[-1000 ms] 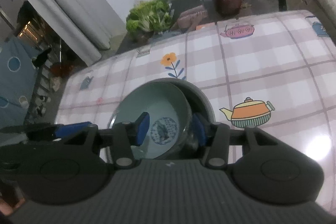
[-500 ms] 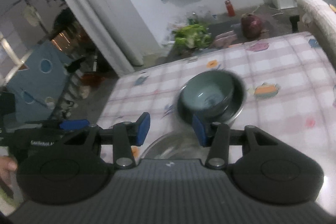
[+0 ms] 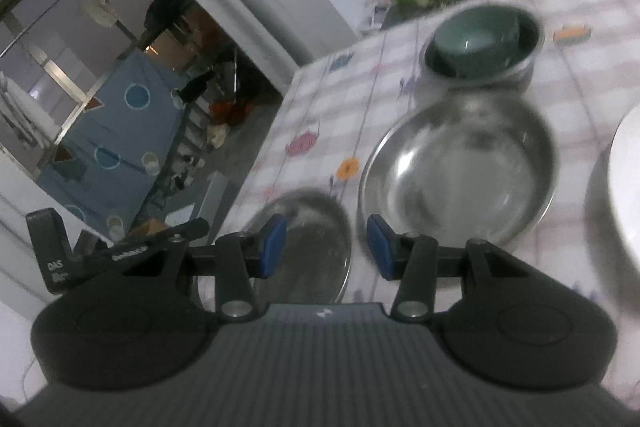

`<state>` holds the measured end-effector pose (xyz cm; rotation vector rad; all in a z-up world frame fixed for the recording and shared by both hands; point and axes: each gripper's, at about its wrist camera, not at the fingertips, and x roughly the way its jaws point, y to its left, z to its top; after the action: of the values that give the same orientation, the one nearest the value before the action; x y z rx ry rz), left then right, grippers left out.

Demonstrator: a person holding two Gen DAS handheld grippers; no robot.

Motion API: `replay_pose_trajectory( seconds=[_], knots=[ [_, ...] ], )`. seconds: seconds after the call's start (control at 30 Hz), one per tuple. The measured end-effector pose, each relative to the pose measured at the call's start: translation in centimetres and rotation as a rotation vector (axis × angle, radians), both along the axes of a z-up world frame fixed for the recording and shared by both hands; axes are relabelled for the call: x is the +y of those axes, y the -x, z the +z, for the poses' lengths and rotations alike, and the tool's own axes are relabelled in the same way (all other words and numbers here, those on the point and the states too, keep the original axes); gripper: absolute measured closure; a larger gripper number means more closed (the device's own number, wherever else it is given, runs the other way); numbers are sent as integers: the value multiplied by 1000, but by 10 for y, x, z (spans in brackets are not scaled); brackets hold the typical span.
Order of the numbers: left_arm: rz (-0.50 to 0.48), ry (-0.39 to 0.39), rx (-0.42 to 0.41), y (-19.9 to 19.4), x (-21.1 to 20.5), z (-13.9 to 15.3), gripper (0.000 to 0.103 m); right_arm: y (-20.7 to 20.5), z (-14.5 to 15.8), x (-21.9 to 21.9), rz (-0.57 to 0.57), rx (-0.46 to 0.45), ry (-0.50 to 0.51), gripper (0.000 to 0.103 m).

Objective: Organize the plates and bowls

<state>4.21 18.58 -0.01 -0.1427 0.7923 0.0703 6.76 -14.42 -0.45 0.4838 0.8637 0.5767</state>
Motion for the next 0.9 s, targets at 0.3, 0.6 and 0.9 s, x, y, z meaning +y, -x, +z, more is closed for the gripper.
replay_pose_trajectory(
  seconds=[0.3,0.6,0.9],
  knots=[
    [-34,-155,28,1,-14,-37,34,10,-40,46,0,70,76,58],
    [-45,-183,74,-10,-8,-54,75,-5,-53,67,13,100,143,69],
    [-52,-105,113,-6,4,-55,90,-16,-60,75,5,108,161,85]
  ],
)
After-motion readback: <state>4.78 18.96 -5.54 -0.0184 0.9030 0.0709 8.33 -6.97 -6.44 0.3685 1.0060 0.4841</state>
